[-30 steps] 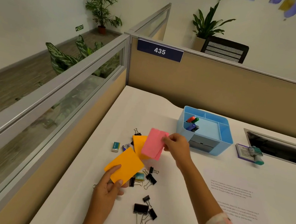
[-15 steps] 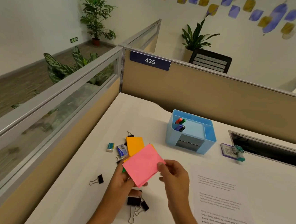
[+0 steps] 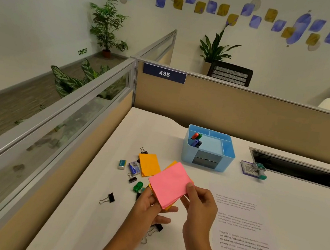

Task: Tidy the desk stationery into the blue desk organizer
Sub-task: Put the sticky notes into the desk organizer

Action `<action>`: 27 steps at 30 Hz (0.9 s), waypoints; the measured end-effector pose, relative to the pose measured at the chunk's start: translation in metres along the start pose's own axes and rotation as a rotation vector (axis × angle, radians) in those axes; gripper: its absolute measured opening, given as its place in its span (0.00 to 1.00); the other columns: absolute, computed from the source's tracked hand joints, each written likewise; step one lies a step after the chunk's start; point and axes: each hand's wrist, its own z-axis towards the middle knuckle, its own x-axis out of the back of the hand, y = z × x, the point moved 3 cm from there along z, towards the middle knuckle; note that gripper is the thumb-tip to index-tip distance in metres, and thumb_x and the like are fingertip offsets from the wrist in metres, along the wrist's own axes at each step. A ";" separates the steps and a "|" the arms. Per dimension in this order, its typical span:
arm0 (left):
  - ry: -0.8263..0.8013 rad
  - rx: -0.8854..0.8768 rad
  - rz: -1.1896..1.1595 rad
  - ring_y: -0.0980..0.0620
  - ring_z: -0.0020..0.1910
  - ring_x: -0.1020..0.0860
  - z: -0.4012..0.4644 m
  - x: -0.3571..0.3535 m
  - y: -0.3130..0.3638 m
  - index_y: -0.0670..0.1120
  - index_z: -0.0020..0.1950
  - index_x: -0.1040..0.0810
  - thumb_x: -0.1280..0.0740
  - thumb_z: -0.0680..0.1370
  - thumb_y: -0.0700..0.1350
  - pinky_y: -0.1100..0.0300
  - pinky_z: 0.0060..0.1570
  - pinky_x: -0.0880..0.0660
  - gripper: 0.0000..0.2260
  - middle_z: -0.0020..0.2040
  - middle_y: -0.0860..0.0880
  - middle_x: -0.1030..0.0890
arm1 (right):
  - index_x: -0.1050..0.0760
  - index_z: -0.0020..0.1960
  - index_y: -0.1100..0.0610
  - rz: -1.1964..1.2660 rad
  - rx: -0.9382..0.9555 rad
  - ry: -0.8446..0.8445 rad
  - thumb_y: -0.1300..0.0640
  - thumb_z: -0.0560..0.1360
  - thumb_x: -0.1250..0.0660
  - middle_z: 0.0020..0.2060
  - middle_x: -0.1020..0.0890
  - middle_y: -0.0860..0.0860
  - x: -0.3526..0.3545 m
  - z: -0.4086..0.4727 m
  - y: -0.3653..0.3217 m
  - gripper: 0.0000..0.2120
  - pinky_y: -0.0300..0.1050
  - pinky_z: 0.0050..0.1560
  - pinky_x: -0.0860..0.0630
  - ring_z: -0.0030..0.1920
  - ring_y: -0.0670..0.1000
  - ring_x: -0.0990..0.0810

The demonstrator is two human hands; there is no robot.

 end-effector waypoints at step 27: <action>-0.032 -0.173 1.100 0.57 0.46 0.26 -0.015 0.042 -0.021 0.46 0.56 0.27 0.43 0.81 0.44 0.65 0.47 0.29 0.08 0.48 0.52 0.24 | 0.21 0.40 0.45 -0.719 0.132 -0.506 0.65 0.70 0.29 0.36 0.16 0.40 0.057 -0.015 0.022 0.14 0.29 0.38 0.26 0.38 0.42 0.19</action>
